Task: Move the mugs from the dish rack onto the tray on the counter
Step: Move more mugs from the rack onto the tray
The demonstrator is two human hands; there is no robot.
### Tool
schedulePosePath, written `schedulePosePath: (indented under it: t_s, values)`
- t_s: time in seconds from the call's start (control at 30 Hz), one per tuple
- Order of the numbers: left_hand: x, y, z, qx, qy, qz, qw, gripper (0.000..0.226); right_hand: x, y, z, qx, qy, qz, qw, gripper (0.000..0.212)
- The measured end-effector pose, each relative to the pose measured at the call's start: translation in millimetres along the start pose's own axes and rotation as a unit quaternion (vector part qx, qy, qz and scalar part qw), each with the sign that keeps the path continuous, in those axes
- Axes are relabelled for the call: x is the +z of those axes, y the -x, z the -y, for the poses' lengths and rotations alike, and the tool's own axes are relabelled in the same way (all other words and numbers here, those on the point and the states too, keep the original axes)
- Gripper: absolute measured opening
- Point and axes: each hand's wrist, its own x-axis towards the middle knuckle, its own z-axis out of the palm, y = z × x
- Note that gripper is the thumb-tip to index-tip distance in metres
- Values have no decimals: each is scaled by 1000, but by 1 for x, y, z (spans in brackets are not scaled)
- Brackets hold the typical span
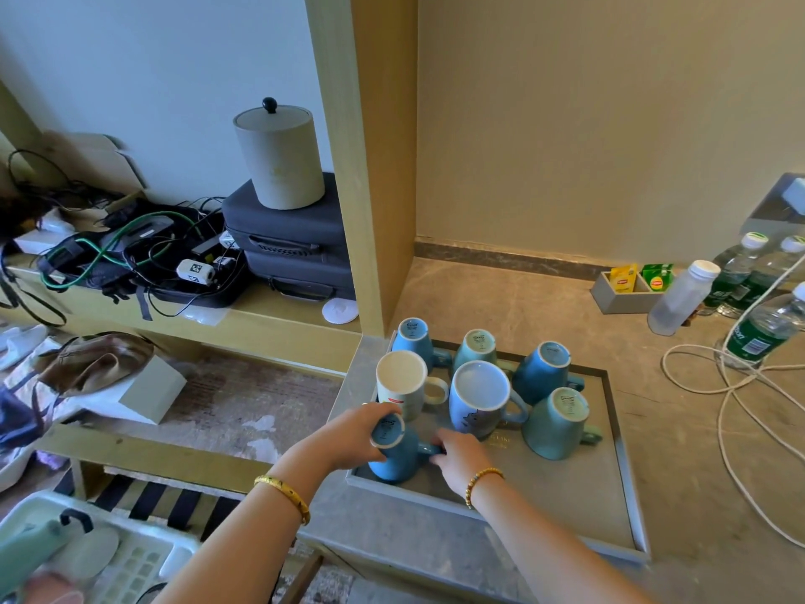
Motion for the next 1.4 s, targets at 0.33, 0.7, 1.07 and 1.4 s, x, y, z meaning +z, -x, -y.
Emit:
schedulePosePath:
  t_s: [0.33, 0.7, 1.07, 1.4]
  values:
    - [7, -2, -5, -36, 37, -15, 999, 74, -2, -6, 5, -13, 30, 34, 999, 25]
    - [11, -5, -7, -57, 85, -59, 993, 69, 0, -9, 5, -1, 16, 18, 1000, 28]
    - [12, -3, -6, -62, 75, -56, 994, 70, 0, -8, 4, -8, 21, 24, 999, 26]
    - [19, 5, -2, -70, 74, -59, 993, 71, 1, -1, 1, -26, 20, 29, 999, 25]
